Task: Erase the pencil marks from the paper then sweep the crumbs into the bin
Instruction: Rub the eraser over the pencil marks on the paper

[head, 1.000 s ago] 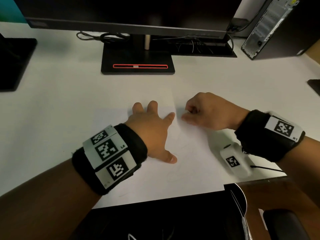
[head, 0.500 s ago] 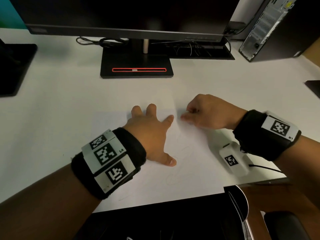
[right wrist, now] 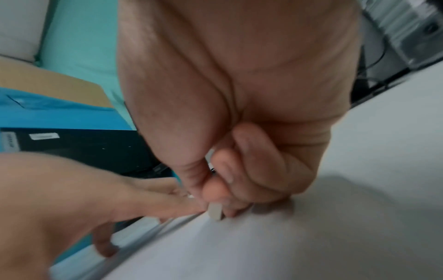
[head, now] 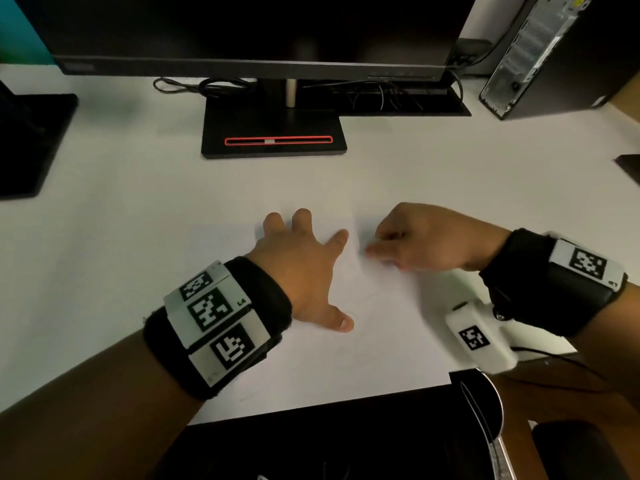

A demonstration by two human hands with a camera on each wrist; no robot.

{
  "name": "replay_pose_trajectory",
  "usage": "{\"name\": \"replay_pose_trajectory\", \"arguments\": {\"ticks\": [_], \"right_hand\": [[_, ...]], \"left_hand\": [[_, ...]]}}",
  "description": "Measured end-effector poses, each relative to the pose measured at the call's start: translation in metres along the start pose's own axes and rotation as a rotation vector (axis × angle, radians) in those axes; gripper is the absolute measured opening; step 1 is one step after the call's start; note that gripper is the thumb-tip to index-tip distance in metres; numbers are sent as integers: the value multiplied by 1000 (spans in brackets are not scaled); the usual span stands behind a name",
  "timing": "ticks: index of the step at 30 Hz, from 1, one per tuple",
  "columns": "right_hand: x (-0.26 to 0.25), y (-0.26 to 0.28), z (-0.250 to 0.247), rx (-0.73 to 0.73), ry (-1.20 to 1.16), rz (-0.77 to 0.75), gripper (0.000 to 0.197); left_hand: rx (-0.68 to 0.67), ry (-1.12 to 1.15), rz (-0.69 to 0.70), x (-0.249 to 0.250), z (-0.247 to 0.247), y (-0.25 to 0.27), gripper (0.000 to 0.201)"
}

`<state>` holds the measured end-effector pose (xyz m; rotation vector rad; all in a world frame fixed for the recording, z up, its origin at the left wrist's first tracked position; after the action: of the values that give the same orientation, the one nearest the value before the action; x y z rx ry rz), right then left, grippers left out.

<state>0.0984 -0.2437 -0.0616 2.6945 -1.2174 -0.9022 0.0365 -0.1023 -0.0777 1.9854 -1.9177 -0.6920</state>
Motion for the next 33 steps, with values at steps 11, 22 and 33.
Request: {"name": "replay_pose_trajectory", "arguments": {"ticks": [11,22,33], "right_hand": [[-2,3,-1,52,4,27,42],[-18,5,20,-87,-26,-54,44],[-13,5,13,-49,-10,-59,48]], "left_hand": [[24,-28,-15,4,4,2,110],[-12,-27,-12,4,5,3,111],[-19,-32,-9,4,6,3,112]]}}
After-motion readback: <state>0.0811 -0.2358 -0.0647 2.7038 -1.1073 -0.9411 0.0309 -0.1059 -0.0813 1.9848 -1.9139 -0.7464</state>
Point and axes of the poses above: each hand's wrist, its own y-axis away from the middle knuckle, its own z-axis out of the palm, x = y × z, the point moved 7 cm from there along -y, towards the middle knuckle, and after that the axes turned 14 degrees about -z, right-handed, at the moved point
